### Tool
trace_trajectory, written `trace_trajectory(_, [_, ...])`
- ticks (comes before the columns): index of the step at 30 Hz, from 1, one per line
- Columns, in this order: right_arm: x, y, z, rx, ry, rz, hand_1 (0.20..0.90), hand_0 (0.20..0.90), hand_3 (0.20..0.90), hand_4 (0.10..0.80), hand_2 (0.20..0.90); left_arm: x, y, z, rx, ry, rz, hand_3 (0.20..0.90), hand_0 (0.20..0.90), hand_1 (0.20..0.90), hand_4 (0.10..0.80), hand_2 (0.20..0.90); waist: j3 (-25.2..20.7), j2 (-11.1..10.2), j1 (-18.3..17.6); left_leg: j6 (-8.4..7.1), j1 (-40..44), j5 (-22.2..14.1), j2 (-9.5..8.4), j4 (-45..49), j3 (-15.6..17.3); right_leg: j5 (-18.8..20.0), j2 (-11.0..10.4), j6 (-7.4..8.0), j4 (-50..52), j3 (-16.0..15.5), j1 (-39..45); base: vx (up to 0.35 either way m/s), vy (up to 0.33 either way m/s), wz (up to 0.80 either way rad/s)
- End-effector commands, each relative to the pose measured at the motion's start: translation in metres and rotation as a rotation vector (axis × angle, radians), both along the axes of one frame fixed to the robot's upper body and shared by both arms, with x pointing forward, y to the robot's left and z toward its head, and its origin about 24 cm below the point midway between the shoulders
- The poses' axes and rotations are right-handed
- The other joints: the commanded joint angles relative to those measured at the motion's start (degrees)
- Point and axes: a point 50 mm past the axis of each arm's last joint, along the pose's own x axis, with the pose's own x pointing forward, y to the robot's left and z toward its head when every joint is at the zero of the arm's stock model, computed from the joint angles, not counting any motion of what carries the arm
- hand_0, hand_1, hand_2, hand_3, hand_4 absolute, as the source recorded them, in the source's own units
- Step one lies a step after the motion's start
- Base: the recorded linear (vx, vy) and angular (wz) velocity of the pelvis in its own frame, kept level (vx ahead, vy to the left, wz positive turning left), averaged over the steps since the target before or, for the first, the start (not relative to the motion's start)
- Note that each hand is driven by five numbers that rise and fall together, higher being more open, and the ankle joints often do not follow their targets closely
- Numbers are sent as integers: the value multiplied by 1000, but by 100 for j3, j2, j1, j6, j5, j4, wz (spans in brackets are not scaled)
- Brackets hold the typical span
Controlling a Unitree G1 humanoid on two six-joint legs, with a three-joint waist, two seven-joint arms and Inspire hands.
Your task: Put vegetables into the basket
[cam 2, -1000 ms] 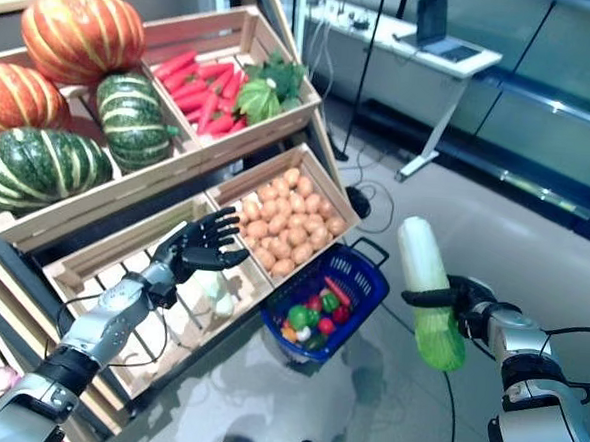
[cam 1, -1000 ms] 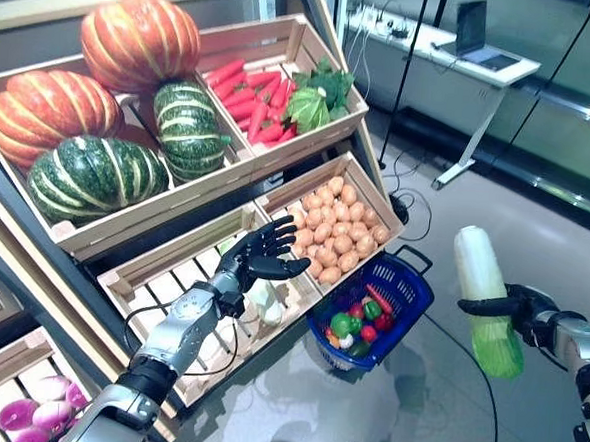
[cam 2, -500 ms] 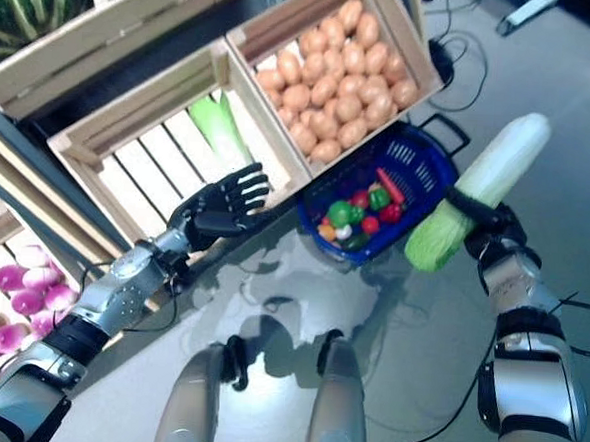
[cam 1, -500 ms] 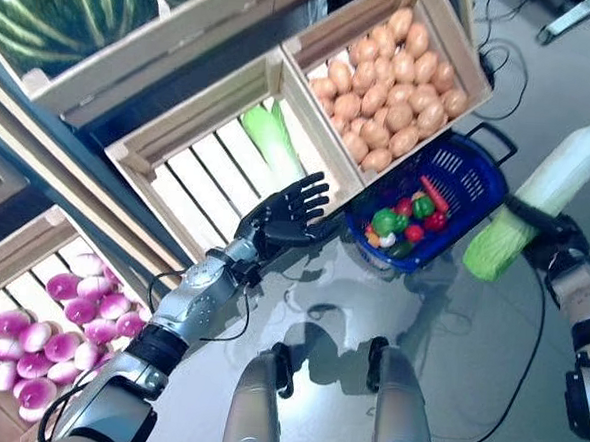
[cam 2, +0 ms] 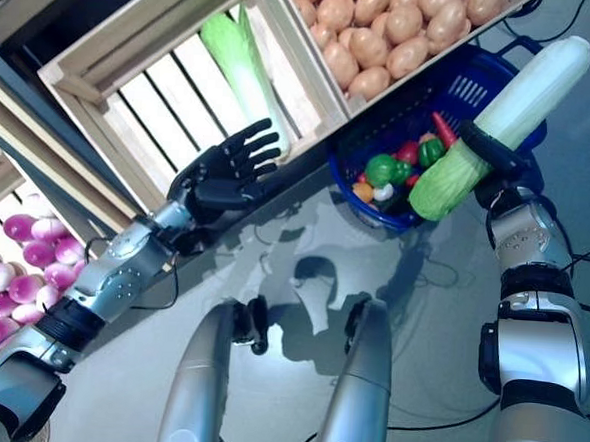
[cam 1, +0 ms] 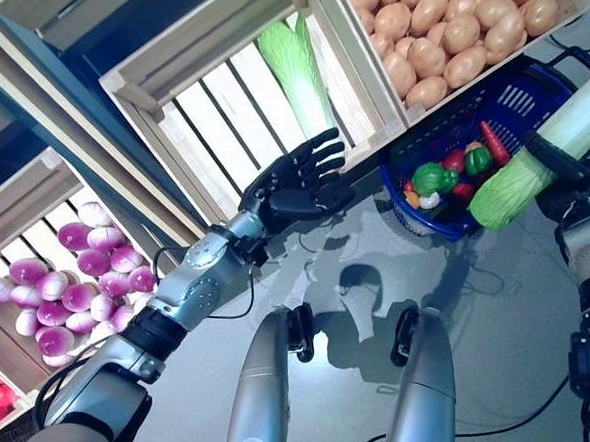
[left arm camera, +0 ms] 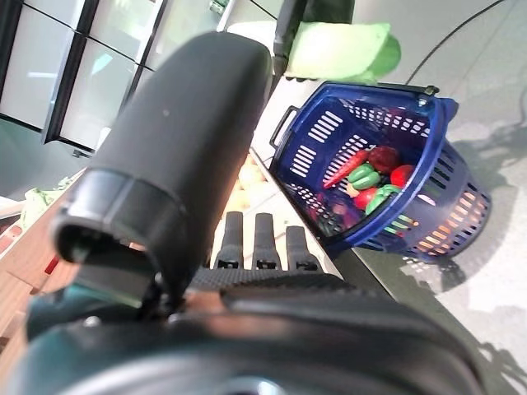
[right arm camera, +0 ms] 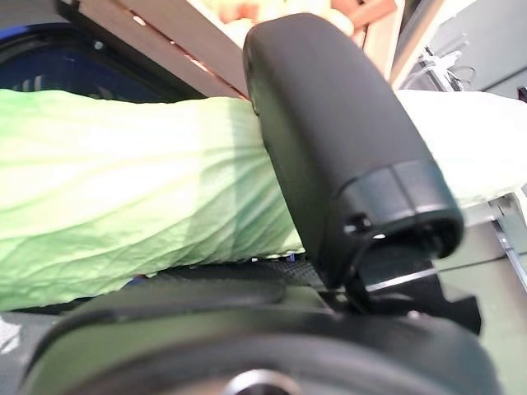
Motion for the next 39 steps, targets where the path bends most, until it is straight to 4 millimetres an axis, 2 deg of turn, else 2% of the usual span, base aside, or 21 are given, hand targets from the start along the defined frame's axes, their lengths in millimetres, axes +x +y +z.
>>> trace_trajectory(1, [-3, -6, 69, -53, -209, -17, 300, 300, 300, 400, 300, -12, -8, 72, -93, -325, -65, 900, 900, 900, 800, 900, -191, 26, 77, -44, 141, -275, 45, 48, 62, -36, -11, -392, 107, 16, 353, -42, -55, 10])
trace_trajectory(5, [-1, -4, 72, -36, -202, -2, 300, 300, 300, 400, 300, -12, -6, 83, -85, -347, -71, 900, 900, 900, 800, 900, -165, 34, 164, -9, -102, -292, 47, 203, -2, -102, -34, -382, 338, 7, 117, -30, -79, 13])
trace_trajectory(6, [1, -2, 71, -36, -187, -9, 338, 338, 338, 425, 338, -11, -6, 85, -84, -348, -74, 900, 900, 900, 800, 900, -138, 42, 197, 5, -159, -279, 38, 222, -18, -105, -35, -372, 398, -2, 51, -19, -49, 8])
trace_trajectory(7, [3, 1, 71, -40, -176, -23, 900, 900, 900, 800, 900, -11, -6, 85, -83, -349, -75, 900, 900, 900, 800, 900, -127, 43, 219, -2, -204, -254, 31, 220, -31, -101, -27, -361, 426, -3, 4, -21, -56, 8])
trace_trajectory(13, [6, 6, 71, -39, -168, -29, 900, 900, 900, 800, 900, -14, -6, 89, -68, -375, -81, 900, 900, 900, 800, 900, -111, -6, 286, -11, -157, -168, 27, 40, -71, -6, -11, -303, 287, -68, 46, -1, -13, 2])
trace_trajectory(27, [0, -9, 52, 29, -123, -86, 900, 900, 900, 800, 900, -14, -6, 92, -63, -365, -93, 900, 900, 900, 800, 900, -116, -141, 304, -2, 167, -144, 94, -184, -38, 185, 2, -222, -15, -125, 349, 11, -1, 0])
trace_trajectory(34, [-6, -20, 38, 57, -51, -230, 900, 900, 900, 800, 900, -14, -6, 88, -60, -355, -86, 900, 900, 900, 800, 900, -167, -206, 313, -5, 375, -106, 123, -360, -5, 252, 49, -214, -219, -150, 554, 5, -3, -2])
trace_trajectory(36, [-9, -24, 42, -7, -43, -331, 900, 900, 900, 800, 900, -14, -3, 90, -61, -381, -29, 900, 900, 900, 800, 900, -190, -231, 316, 0, 439, -104, 128, -398, -9, 277, 54, -217, -282, -167, 622, 35, -21, 0])
trace_trajectory(38, [-11, -24, 48, -58, -79, -383, 900, 900, 900, 800, 900, -16, 4, 99, 0, -496, 120, 900, 900, 900, 800, 900, -204, -258, 301, 10, 484, -116, 135, -397, -13, 283, 76, -221, -314, -170, 671, 54, -14, -2])
trace_trajectory(39, [-10, -19, 52, -102, -115, -388, 900, 900, 900, 800, 900, -21, 8, 114, 100, -641, 264, 900, 900, 900, 800, 900, -225, -284, 296, 8, 496, -114, 142, -385, -7, 280, 90, -225, -318, -169, 694, 57, -23, -3])
